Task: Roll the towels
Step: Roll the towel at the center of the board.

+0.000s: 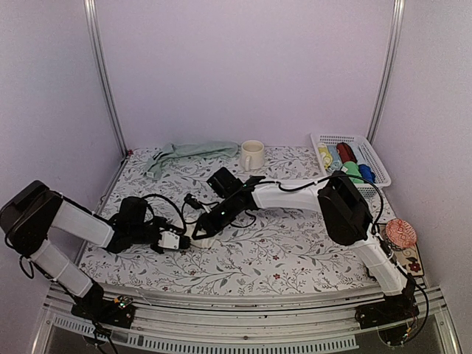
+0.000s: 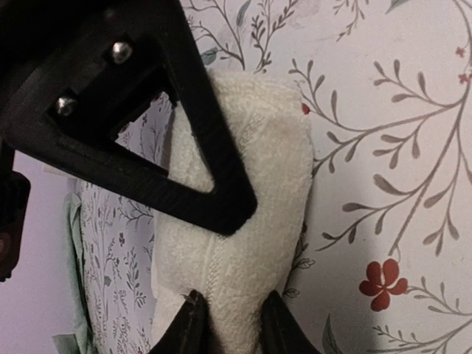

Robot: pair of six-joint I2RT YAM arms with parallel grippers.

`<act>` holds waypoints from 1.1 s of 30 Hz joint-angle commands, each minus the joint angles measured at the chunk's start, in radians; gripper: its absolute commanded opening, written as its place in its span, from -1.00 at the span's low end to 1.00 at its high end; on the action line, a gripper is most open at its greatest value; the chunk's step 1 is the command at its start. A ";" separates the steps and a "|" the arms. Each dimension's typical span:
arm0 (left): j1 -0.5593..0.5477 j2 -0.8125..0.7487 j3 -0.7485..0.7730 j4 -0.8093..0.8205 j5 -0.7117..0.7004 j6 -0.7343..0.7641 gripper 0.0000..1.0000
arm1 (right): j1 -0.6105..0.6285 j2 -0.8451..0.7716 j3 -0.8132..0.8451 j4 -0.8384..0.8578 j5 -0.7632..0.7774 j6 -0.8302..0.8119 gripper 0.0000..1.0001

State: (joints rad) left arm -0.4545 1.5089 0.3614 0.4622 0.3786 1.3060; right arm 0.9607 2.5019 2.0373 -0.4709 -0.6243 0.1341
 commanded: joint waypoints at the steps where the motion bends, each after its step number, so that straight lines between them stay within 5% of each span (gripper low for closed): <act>1: -0.010 0.059 0.012 0.052 -0.058 0.023 -0.56 | 0.012 0.023 -0.027 -0.032 -0.058 0.008 -0.64; 11: -0.012 0.117 0.003 0.115 -0.046 0.078 -0.65 | -0.010 -0.109 -0.119 0.012 0.036 -0.018 0.15; 19: -0.012 0.124 -0.019 0.172 -0.042 0.107 -0.69 | -0.072 -0.240 -0.255 0.104 0.103 0.034 0.28; 22: -0.013 0.130 -0.028 0.196 -0.041 0.118 -0.69 | -0.090 -0.219 -0.258 0.103 0.127 0.056 0.49; 33: -0.025 0.139 -0.029 0.208 -0.044 0.142 -0.69 | -0.095 -0.056 -0.138 0.062 -0.011 0.078 0.51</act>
State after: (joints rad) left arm -0.4648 1.6238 0.3458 0.6792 0.3531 1.4292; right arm 0.8593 2.3917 1.8572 -0.3904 -0.5488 0.1883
